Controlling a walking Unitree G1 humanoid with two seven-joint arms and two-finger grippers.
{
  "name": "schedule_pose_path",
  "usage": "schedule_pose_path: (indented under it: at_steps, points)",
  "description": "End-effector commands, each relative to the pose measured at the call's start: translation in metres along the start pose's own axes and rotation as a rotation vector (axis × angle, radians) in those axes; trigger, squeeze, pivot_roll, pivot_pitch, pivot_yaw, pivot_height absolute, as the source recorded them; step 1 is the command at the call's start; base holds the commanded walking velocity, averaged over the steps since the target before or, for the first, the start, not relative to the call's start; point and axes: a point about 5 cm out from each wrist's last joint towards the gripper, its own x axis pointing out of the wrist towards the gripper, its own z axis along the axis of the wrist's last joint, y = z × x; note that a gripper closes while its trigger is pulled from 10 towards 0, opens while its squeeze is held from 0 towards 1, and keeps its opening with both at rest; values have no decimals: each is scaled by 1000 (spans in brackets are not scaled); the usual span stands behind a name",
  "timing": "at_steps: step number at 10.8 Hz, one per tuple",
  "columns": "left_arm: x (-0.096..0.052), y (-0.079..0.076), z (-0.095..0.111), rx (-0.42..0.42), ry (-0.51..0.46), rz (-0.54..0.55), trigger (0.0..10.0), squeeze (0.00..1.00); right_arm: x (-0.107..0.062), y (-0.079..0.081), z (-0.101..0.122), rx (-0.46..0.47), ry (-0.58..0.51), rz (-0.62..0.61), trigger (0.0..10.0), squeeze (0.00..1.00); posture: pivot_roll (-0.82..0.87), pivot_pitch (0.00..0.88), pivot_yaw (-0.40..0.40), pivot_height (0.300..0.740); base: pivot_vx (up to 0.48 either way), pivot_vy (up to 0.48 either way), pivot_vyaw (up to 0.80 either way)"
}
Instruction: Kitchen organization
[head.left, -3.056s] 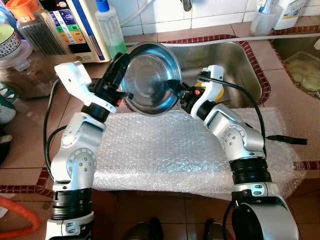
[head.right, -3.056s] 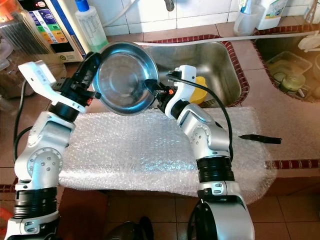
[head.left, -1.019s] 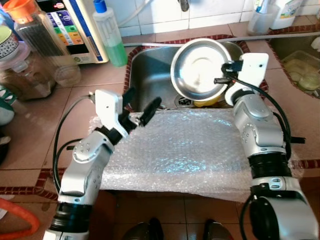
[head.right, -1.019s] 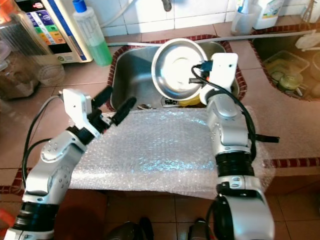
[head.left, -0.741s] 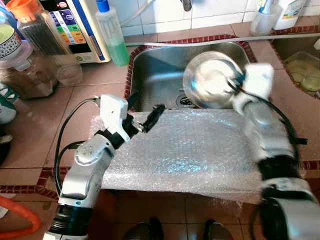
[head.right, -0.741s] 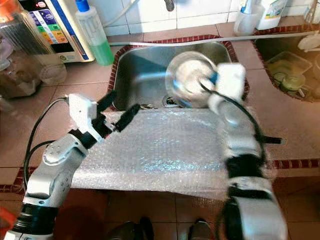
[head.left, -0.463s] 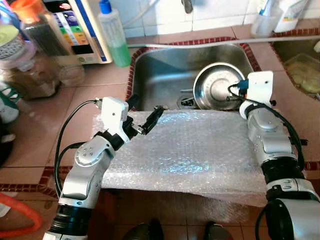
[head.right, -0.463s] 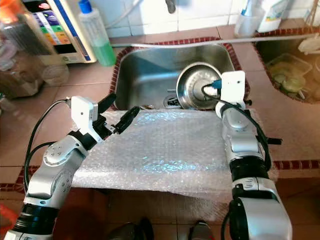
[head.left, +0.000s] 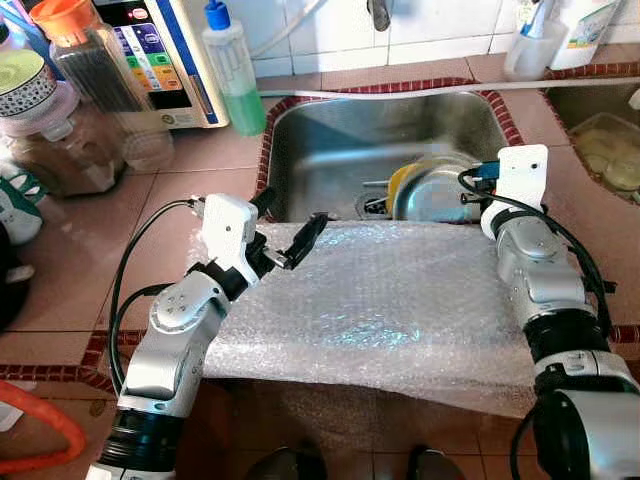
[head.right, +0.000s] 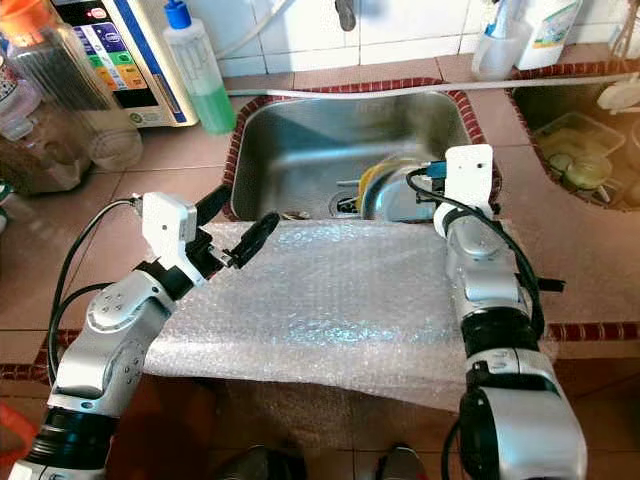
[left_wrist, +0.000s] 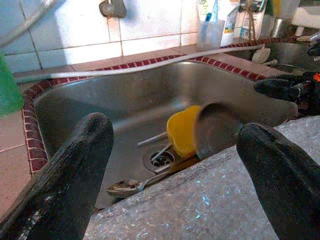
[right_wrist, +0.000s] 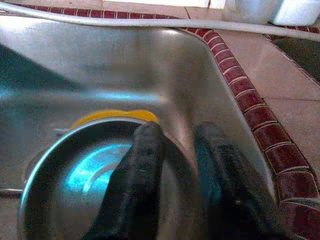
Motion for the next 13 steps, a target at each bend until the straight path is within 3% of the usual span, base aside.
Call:
schedule_pose_path:
  at_steps: [1,5,9,13]
  points:
    - [-4,3,-4,1,13,22,10000,1000,-8,-5,-41,22,174,-11,10000,1000,-156,208,168,740,0,0,0]
    - [-5,2,-4,2,18,-2,10000,1000,-6,-2,-33,45,143,-4,10000,1000,-156,206,169,740,0,0,0]
    - [-3,2,0,10,9,-13,10000,1000,-6,14,-7,7,23,47,10000,1000,-158,200,170,740,0,0,0]
    - [-3,22,24,51,-107,185,10000,1000,-21,24,33,58,-257,62,10000,1000,-161,190,158,740,0,0,0]
